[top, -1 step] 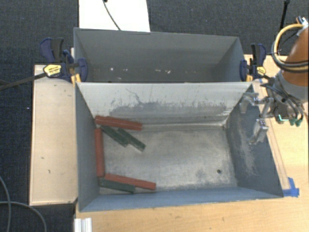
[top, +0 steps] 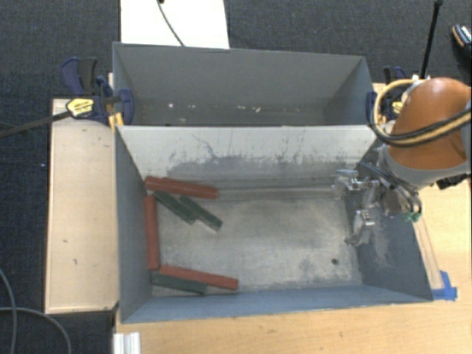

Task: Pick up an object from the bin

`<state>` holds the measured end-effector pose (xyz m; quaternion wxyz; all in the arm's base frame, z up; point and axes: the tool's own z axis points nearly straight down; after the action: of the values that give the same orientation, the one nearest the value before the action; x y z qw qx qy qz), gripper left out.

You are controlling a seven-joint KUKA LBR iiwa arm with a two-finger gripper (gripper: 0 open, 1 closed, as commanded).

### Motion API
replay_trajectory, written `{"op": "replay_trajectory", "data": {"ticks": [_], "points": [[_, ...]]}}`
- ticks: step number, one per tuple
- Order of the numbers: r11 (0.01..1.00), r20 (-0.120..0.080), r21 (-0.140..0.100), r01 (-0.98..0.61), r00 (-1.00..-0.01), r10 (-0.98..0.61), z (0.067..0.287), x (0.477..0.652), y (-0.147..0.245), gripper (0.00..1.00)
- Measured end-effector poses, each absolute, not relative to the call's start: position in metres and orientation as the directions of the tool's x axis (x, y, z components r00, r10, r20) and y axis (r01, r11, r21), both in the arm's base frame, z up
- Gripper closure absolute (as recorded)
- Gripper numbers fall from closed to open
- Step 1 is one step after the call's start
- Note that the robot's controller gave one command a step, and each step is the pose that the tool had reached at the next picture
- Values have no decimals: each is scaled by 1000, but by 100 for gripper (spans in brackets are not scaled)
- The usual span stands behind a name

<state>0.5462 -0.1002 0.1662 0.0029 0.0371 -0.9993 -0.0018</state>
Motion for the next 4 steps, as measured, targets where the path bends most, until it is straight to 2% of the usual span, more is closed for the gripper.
{"op": "replay_trajectory", "data": {"ticks": [1,2,3,4], "points": [[984,6,3,-180,-984,-180,109,497,-89,0],[912,-5,-4,-410,-912,-410,186,483,-106,0],[731,-9,-6,-682,-731,-682,70,488,-49,0],[820,-7,-2,-573,-819,-573,77,488,5,0]]}}
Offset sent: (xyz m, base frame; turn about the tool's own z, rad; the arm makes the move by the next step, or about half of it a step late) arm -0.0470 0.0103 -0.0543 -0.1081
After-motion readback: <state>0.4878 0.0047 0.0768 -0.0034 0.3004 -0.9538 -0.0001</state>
